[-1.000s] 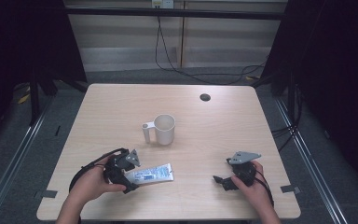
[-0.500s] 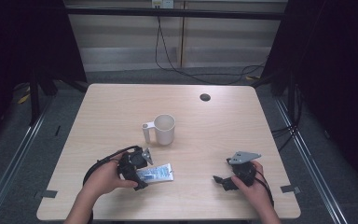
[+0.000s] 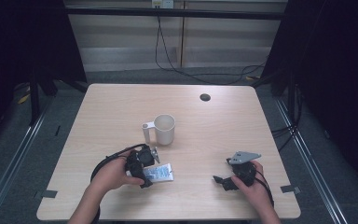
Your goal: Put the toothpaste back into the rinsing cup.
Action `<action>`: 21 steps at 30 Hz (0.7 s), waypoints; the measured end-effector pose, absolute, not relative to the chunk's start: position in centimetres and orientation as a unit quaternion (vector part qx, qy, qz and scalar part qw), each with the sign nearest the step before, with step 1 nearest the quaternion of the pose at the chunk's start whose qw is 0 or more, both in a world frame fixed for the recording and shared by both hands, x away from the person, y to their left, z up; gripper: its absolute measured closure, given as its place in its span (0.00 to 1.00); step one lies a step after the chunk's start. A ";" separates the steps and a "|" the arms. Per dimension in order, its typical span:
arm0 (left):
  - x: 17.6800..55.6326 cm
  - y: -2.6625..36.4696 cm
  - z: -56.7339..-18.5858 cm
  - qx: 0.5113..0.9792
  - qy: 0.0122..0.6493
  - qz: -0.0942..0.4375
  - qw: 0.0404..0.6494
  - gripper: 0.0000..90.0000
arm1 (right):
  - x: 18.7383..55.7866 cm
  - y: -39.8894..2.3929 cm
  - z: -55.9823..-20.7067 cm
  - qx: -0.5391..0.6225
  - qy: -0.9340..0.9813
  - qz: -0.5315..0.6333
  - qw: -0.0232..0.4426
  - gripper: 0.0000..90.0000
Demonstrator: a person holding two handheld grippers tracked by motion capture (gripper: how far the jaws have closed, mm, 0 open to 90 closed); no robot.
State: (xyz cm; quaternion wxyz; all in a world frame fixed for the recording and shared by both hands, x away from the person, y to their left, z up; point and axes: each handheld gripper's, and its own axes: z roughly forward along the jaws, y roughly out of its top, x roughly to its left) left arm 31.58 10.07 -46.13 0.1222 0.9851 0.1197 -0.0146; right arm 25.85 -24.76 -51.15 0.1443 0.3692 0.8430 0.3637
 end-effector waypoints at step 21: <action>31.9 6.9 -46.7 0.991 0.101 -0.017 0.082 0.34 | 25.8 -24.8 -51.2 0.369 0.843 0.363 0.144 0.11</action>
